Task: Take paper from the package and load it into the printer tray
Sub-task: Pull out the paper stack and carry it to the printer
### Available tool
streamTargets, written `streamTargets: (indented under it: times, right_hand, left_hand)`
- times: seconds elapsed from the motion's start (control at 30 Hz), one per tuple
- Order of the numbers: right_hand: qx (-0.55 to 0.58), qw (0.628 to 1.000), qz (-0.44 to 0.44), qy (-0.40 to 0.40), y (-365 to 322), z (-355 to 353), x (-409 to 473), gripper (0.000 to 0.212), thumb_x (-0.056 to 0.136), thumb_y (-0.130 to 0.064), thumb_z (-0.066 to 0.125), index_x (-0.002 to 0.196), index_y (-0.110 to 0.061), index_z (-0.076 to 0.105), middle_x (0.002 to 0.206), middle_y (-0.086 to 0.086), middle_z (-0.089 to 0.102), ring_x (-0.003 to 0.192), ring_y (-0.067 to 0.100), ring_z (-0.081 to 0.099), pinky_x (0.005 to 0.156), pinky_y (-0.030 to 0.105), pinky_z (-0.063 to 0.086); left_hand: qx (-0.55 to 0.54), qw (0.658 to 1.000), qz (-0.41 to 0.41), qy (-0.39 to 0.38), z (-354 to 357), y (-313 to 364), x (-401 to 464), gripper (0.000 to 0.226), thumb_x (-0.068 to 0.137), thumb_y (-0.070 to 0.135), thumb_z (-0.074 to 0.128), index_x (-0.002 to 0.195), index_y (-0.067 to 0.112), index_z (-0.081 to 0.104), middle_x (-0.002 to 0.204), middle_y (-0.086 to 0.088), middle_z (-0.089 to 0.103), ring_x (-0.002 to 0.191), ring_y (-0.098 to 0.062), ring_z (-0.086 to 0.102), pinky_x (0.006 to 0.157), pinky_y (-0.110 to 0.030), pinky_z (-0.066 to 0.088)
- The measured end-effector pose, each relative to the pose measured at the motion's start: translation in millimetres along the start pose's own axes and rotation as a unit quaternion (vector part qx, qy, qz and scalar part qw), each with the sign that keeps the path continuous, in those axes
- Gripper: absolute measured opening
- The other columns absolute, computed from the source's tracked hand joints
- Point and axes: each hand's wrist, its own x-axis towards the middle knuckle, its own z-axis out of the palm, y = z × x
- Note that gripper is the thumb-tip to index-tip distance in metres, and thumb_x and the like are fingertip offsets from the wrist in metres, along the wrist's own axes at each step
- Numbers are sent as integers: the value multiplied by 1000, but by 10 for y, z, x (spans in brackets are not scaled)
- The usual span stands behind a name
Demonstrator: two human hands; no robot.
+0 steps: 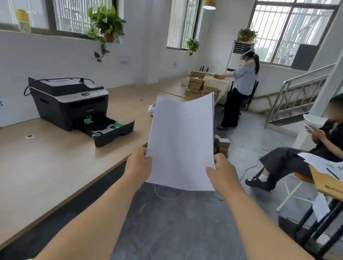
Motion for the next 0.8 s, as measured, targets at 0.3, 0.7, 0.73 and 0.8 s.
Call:
streamTargets:
  times: [0.3, 0.7, 0.73, 0.8]
  right_hand:
    - [22, 999, -18, -28, -51, 332, 867, 12, 90, -9, 49, 101, -4, 49, 82, 3, 54, 68, 19, 48, 53, 28, 34]
    - [38, 995, -47, -77, 297, 367, 2470, 10, 90, -10, 47, 100, -9, 49, 94, 5, 57, 76, 20, 51, 53, 25, 36]
    - [39, 995, -50, -82, 315, 370, 2589, 10, 90, -10, 46, 100, -9, 49, 94, 5, 56, 77, 20, 51, 53, 25, 36]
    - [33, 994, -57, -92, 337, 399, 2801, 7, 90, -11, 46, 97, -10, 47, 91, 4, 55, 76, 19, 50, 52, 25, 35]
  left_hand:
    - [18, 999, -17, 40, 78, -76, 787, 23, 94, 7, 41, 111, 8, 57, 103, -6, 65, 82, -21, 57, 50, -22, 37]
    - [19, 996, -44, 78, 814, 59, 2019, 25, 95, 9, 41, 114, 9, 57, 107, -7, 66, 90, -22, 60, 54, -22, 39]
    - [16, 995, -45, 85, 862, 80, 2096, 24, 95, 9, 41, 115, 8, 56, 108, -5, 65, 90, -22, 59, 55, -22, 40]
    - [14, 993, -52, 102, 941, 131, 2227, 21, 97, 9, 42, 115, 8, 53, 105, -4, 61, 90, -21, 57, 59, -24, 41]
